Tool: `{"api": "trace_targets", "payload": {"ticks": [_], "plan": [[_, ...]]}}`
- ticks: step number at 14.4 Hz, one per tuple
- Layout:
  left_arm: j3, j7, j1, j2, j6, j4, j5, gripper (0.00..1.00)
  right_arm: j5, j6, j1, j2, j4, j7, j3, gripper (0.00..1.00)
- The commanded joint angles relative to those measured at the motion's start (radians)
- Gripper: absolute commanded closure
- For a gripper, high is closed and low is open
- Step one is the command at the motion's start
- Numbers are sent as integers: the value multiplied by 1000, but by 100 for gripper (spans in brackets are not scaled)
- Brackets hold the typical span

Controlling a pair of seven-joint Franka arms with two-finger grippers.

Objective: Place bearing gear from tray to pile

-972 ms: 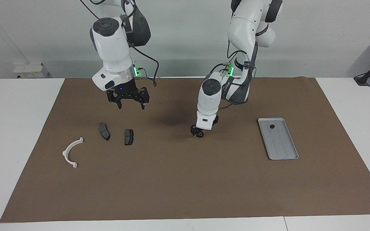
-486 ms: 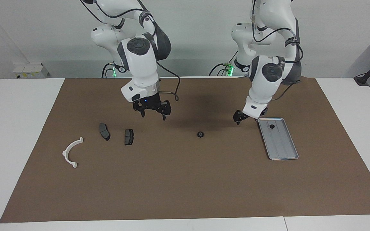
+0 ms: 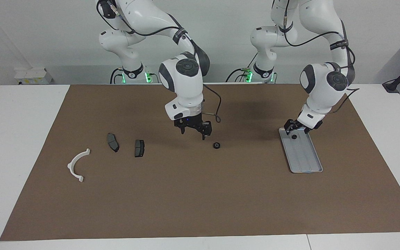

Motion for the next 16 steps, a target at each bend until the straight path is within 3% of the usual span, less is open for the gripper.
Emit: {"api": "trace_targets", "payload": {"ticks": [1,5,8,11,16], "plan": [[-6,41,28,32,66,-30,6,19,-46,-74,50,188,226,113,-5,3],[-8,39,59,43,81,-54,6,23,-49,-59,98,291,304,137,-5,3],[-8,39,60,44,84,-69,6,31,-52,-36,104,317,316,132,-2,4],[-8,22,57,40,97,-94,5,31,-77,-27,135,351,333,126,-2,12],[-8,15,57,38,103,-102,5,35,-78,13,135,362,324,124,1,12]]}}
